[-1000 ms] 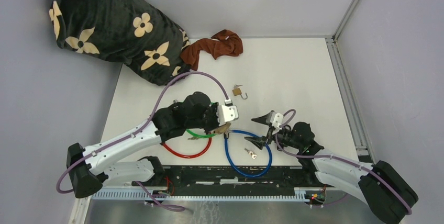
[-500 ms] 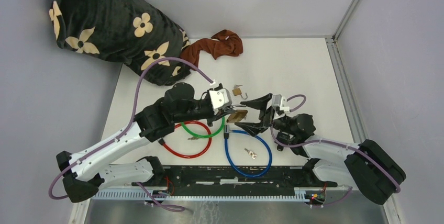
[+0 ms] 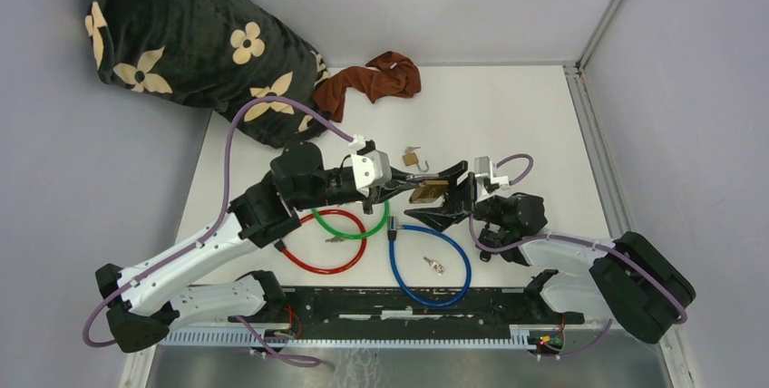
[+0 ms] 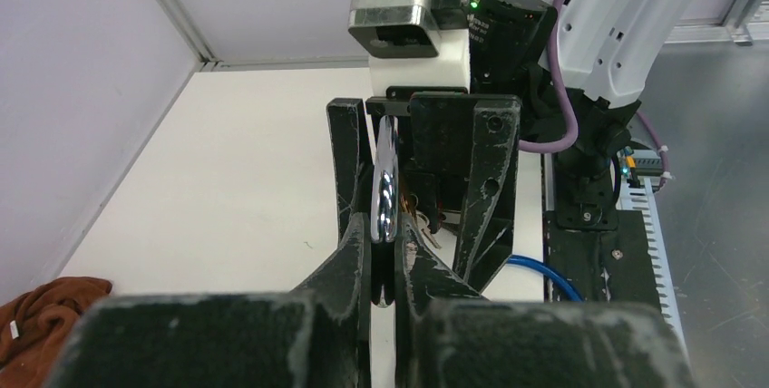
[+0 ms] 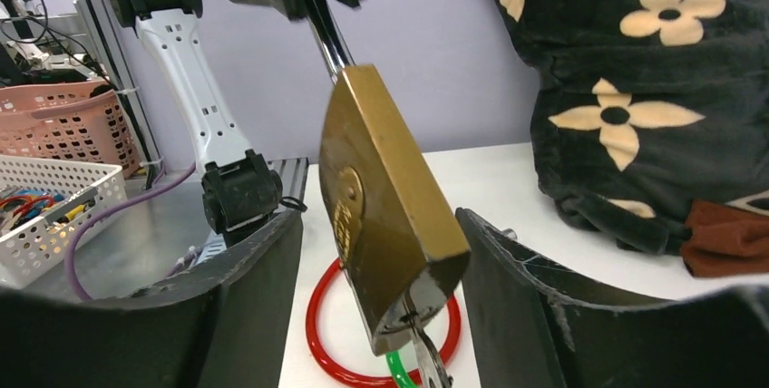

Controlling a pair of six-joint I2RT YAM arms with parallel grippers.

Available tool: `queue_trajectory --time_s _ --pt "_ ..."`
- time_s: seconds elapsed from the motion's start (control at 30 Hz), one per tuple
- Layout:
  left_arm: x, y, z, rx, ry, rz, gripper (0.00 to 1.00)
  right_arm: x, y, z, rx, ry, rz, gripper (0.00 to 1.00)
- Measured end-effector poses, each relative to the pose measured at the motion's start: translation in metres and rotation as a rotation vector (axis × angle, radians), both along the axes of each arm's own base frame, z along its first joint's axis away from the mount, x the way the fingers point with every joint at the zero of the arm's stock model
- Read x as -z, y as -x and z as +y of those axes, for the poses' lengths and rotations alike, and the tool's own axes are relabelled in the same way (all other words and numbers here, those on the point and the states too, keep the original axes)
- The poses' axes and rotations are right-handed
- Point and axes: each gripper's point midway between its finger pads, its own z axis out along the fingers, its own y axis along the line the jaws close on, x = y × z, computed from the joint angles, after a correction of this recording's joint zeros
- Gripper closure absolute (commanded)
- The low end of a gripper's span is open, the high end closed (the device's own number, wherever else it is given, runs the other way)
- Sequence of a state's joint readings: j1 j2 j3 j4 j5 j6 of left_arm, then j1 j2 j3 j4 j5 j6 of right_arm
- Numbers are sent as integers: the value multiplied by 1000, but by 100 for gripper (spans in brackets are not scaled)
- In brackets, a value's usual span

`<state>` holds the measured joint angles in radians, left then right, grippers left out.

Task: Lock with the key
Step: Lock the lock.

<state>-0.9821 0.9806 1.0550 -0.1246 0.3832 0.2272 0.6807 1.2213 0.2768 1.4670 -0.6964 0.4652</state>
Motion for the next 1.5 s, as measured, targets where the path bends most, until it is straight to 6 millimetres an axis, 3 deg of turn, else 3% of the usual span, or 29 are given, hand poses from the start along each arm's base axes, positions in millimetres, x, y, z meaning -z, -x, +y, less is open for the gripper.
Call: queue_trajectory --time_s 0.13,0.2,0.23,0.3,0.37,0.6,0.63,0.7,0.77,1.0,1.17,1.33,1.5 --pt "2 3 -1 13 1 7 98 -12 7 -4 -8 -26 -36 32" --pt "3 3 -1 14 -1 11 98 -17 9 -6 -11 -35 -50 40" --pt "4 3 -1 14 -2 11 98 -18 11 -6 -13 -38 -56 50" --pt "4 3 -1 14 -2 12 98 -20 13 -7 -21 -41 -64 80" --pt "3 4 -1 20 1 12 98 -21 15 -7 -32 -42 -60 99" --pt "1 11 3 40 23 8 97 -24 26 -6 -85 -36 -52 100" --pt "2 12 3 41 25 3 89 -23 26 -7 -87 -30 -44 100" --pt "7 13 6 44 28 -15 61 -20 28 -7 -95 -11 -29 100" --pt "13 14 10 36 18 -25 49 -14 27 -7 -82 23 -19 100" --pt "29 -3 47 -132 15 58 47 28 -16 -26 198 309 -86 100" --pt "51 3 59 -168 -1 208 44 47 -42 -44 337 549 -191 100" --pt "73 -4 61 -230 5 414 32 53 -47 -53 350 674 -295 100" --pt "78 -19 59 -294 66 615 28 58 -37 -49 293 728 -401 100"
